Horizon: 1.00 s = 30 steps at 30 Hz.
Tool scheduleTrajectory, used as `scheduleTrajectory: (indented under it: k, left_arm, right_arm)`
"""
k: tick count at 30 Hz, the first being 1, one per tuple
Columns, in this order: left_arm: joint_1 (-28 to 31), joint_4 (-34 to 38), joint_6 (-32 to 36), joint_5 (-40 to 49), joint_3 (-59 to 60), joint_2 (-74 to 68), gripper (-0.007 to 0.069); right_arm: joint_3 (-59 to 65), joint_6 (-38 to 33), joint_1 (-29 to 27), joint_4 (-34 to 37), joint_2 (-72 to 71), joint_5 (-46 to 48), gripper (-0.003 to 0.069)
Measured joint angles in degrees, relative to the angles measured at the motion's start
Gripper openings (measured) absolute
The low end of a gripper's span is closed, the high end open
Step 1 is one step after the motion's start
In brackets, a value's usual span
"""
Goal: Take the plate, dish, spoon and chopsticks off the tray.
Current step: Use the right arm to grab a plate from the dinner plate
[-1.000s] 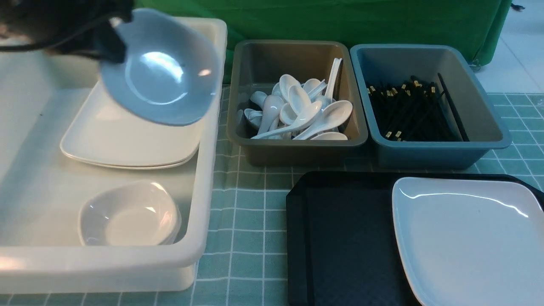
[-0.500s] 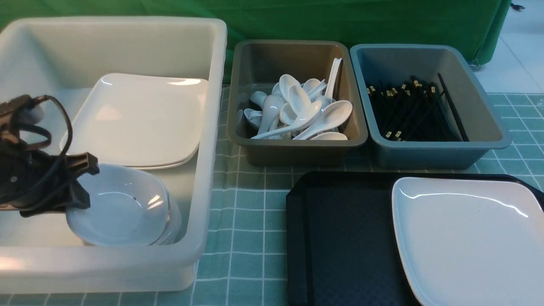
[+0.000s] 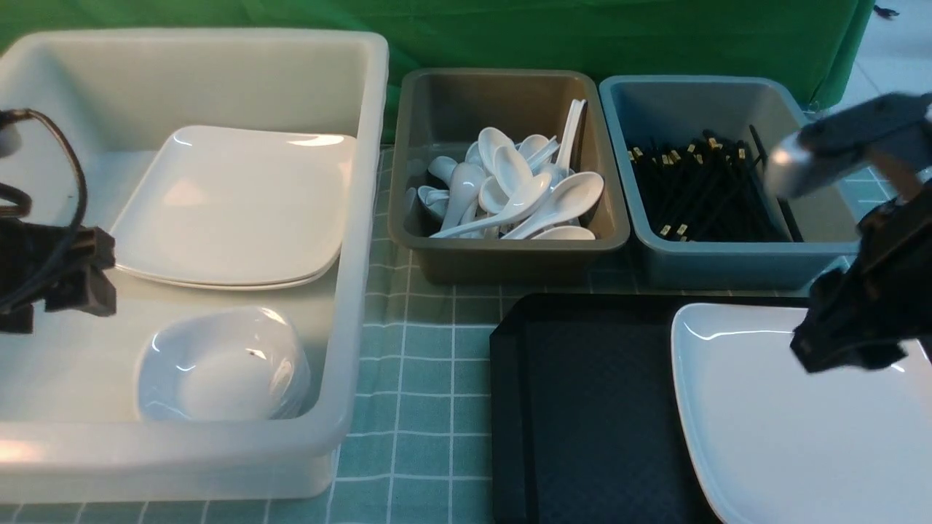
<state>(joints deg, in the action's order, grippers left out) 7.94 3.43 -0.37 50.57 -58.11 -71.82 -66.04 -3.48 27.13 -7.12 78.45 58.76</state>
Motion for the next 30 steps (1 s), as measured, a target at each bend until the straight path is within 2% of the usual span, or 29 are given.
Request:
scheduleTrajectory:
  k: [1,2,4,5,8,10,13,18,22,25,30]
  left_arm:
    - [0.0,0.2,0.0,0.1,0.0,0.3,0.0472]
    - [0.0,1.6,0.8,1.4,0.0,2.5,0.0428]
    - [0.0,3.8,3.3,2.8,0.0,4.9,0.0357]
    - [0.0,4.3,3.6,2.9,0.0,5.3,0.0347]
    - [0.0,7.6,6.7,4.8,0.0,8.8,0.0135]
    - [0.0,8.4,8.2,5.4,0.0,10.1,0.0056]
    - [0.0,8.7,8.8,5.8,0.0,11.1,0.0016]
    - [0.0,9.0,9.0,6.1,0.0,11.3,0.0004]
    - [0.0,10.4,9.1,6.1,0.0,11.3,0.0001]
    - [0.0,10.8,9.2,6.1,0.0,11.3,0.0001]
    - [0.0,11.3,9.5,6.1,0.0,11.3,0.0001]
  right_arm:
    - [0.5,1.3,0.9,-0.6,0.2,-0.1,0.0456]
    - [2.3,4.7,3.7,-4.3,2.0,-1.1,0.0524]
    - [5.1,8.1,6.9,-6.6,4.7,-4.1,0.0591]
    - [5.4,8.5,7.1,-6.9,5.3,-4.5,0.0599]
    - [9.7,13.8,10.8,-7.5,10.4,-10.5,0.0615]
    - [11.1,15.5,11.6,-7.6,12.7,-12.7,0.0615]
    - [12.7,17.8,12.1,-8.1,15.7,-15.7,0.0615]
    - [13.1,20.8,12.1,-9.3,19.1,-17.4,0.0572]
    - [13.4,22.3,12.1,-9.4,20.4,-17.3,0.0419]
    - [13.7,22.4,12.3,-9.3,20.6,-16.8,0.0279]
    - [13.7,21.1,12.5,-9.3,20.1,-16.2,0.0273]
